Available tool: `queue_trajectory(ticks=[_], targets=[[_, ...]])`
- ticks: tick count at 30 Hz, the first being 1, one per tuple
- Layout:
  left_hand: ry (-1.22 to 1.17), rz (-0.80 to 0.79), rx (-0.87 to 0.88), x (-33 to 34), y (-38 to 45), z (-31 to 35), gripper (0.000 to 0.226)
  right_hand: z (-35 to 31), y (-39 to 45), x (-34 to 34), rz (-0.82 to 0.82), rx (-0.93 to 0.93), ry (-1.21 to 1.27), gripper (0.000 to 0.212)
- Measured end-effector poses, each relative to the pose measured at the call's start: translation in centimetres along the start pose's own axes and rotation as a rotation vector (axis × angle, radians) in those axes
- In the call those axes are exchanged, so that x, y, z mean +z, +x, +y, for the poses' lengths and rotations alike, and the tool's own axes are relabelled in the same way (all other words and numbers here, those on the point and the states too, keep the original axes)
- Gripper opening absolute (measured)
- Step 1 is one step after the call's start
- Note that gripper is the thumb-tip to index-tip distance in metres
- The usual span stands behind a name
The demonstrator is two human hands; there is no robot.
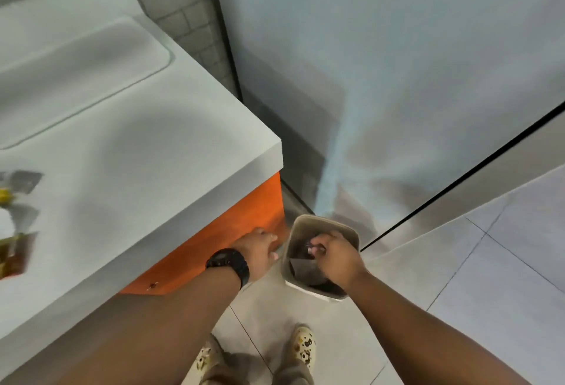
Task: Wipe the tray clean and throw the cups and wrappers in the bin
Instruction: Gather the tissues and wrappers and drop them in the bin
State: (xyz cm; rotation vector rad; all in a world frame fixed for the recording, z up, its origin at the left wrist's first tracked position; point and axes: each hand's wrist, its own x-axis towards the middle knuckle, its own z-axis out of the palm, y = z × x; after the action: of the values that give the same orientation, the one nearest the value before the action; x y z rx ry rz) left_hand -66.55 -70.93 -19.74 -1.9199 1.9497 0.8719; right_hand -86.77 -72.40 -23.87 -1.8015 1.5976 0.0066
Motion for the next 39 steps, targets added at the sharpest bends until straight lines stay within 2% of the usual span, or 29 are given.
queue_trajectory(ticks=[7,13,21,27,30,33,36,39], targets=[[-0.071,0.160,-0.029,-4.4,-5.8,-2.6,0.046,-8.8,-0.8,-3.8,0.062,-0.319,0.142,0.022],[-0.305,0.297,-0.104,-7.8,-12.0,-6.9,0.032,-18.1,-2.2,-4.8,0.170,-0.582,0.245,0.016],[-0.480,0.419,-0.115,-10.2,-19.6,-12.8,0.032,-28.5,-2.7,-3.4,0.121,-0.736,0.271,0.016],[-0.571,0.547,-0.223,-11.2,-24.2,-18.9,0.027,-35.8,-2.8,0.5,0.032,-0.810,0.165,0.018],[-0.535,0.611,-0.255,-11.4,-25.9,-22.5,0.026,-39.8,-2.7,3.1,0.019,-0.882,0.106,0.029],[-0.496,0.634,-0.282,-11.3,-27.2,-25.5,0.023,-44.0,-2.7,5.2,0.025,-0.929,-0.067,0.054],[-0.526,0.655,-0.303,-11.0,-28.0,-28.1,0.020,-48.3,-2.6,6.5,-0.014,-0.901,-0.285,0.075],[-0.536,0.675,-0.337,-10.8,-28.3,-30.4,0.019,-51.4,-1.3,7.3,-0.036,-0.806,-0.384,0.083]])
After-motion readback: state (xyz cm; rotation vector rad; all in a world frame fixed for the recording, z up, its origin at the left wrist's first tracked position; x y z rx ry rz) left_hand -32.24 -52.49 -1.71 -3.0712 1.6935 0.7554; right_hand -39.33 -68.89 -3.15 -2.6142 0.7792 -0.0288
